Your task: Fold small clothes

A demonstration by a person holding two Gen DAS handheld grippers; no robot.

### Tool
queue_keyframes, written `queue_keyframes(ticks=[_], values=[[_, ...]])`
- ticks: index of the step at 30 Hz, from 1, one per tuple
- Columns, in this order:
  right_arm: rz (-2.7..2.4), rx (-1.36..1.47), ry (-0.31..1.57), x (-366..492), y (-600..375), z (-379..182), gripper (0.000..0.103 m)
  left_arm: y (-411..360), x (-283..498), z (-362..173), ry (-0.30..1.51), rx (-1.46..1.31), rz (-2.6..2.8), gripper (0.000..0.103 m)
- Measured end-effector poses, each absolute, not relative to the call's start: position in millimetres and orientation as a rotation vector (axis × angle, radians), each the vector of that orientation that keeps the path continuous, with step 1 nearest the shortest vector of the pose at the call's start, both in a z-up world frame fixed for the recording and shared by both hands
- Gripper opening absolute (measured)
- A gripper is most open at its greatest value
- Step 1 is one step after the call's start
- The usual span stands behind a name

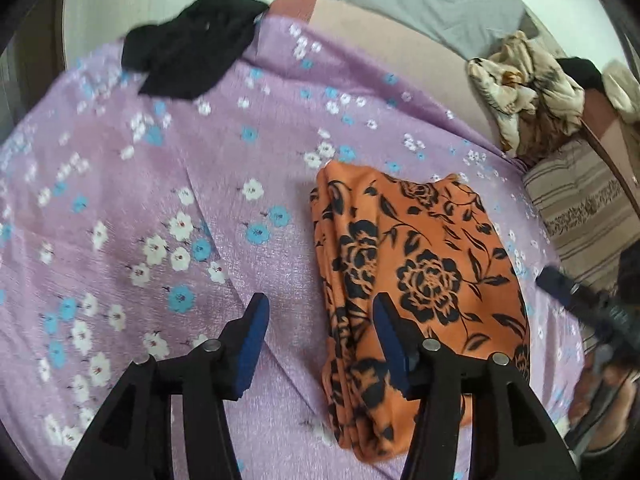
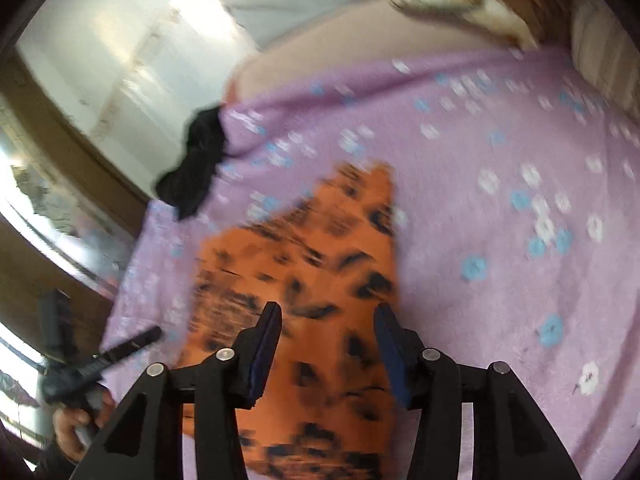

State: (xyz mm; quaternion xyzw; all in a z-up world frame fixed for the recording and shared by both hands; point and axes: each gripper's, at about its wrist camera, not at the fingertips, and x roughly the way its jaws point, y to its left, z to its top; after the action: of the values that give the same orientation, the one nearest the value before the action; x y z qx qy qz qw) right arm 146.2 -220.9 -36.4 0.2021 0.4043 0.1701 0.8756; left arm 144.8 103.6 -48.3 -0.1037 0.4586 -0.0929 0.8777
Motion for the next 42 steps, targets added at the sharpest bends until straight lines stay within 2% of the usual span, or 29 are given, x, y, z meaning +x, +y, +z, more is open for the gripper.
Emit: queue_keyframes(ticks=[2,5,7,9,11,12,13,14,15,17,21,26,33,42], values=[[0.442,0.415,0.844,148,-203,-32,0.066,98,139,-47,0.956,-0.175,-0.195,0.055],[0.408,0.428,0.944,171,-188,-61,0.068,87,135,-45,0.959,-0.108,-0.154,0.055],[0.342,0.466,1.040,184,-187,-86,0.068,87,130,-40,0.956,-0.099,-0.135,0.059],[0.341,0.488,0.992,180,-188,-77,0.068,89,123,-34,0.942,-0.095,-0.117,0.069],[0.376,0.444,0.927,170,-177,-55,0.069,93,115,-27,0.906,-0.081,-0.102,0.073],[0.381,0.427,0.918,168,-175,-51,0.071,92,113,-26,0.900,-0.076,-0.095,0.074],[0.374,0.403,0.913,168,-170,-50,0.077,92,111,-25,0.900,-0.070,-0.090,0.074],[0.356,0.393,0.923,172,-169,-54,0.083,93,109,-24,0.902,-0.069,-0.093,0.074],[0.316,0.384,0.968,182,-170,-71,0.084,94,106,-22,0.907,-0.073,-0.091,0.074],[0.270,0.413,1.028,189,-177,-91,0.084,95,100,-19,0.910,-0.081,-0.088,0.074],[0.312,0.378,0.907,161,-168,-48,0.084,104,83,-9,0.874,-0.061,-0.057,0.078],[0.314,0.360,0.841,110,-161,-21,0.084,106,70,-5,0.871,-0.089,-0.047,0.079],[0.279,0.275,0.831,34,-153,-23,0.085,96,51,1,0.855,-0.104,-0.057,0.079],[0.221,0.234,0.853,-6,-146,-32,0.085,94,23,3,0.813,-0.092,-0.069,0.084]])
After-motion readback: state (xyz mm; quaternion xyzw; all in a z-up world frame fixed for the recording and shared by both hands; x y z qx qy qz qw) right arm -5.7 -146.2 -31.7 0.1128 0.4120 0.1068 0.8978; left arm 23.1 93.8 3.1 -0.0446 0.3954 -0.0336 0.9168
